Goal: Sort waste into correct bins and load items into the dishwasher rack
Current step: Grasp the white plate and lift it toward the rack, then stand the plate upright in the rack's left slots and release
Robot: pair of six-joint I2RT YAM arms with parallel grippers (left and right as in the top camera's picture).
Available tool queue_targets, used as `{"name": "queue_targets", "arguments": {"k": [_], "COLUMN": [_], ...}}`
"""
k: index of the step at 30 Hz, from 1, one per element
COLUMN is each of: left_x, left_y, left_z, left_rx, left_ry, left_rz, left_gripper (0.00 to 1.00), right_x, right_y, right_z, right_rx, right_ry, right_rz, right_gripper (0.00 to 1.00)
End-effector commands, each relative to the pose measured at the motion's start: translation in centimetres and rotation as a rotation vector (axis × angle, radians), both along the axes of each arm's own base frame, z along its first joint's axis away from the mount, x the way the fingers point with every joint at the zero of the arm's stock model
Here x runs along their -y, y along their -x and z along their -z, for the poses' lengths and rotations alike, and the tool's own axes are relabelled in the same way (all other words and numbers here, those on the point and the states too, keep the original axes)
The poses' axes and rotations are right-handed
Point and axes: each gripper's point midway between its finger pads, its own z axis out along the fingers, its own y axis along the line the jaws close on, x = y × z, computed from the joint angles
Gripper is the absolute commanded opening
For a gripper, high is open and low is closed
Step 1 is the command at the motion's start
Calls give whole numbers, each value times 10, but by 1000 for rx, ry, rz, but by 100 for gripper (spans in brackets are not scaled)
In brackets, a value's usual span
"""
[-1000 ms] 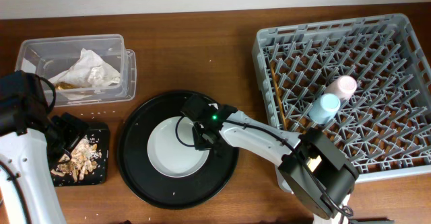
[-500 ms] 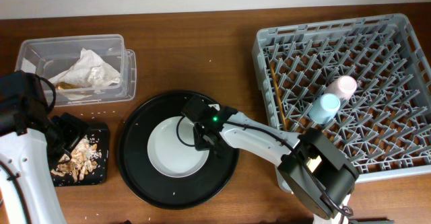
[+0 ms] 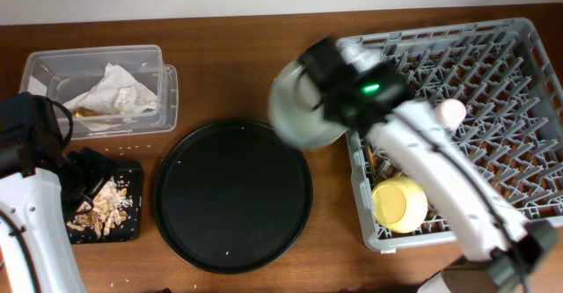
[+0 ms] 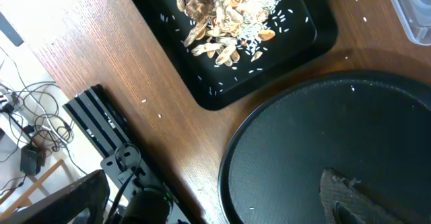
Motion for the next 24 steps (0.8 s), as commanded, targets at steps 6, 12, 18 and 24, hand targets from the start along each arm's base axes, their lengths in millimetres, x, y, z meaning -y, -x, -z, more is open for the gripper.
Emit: {"name": "queue_targets", "arguments": {"k": [6,12,18,24], "left_x": [-1,-1,-1,-1], "left_y": [0,0,0,0], "left_z": [-4,-4,-4,-4], "left_rx": [19,19,19,19], "left_ry": [-6,-6,-6,-6], "left_rz": [-20,-20,-20,-20], "left_gripper": [99,99,99,99], "right_x": [105,114,118,104], "right_y": [-37,-61,-71,-72], "right_z": [-28,2,19,29], "right_rx": [179,173,150,128], "right_ry": [306,494,600,555], "right_rz": [295,331,333,298], "right_gripper": [4,4,4,5]}}
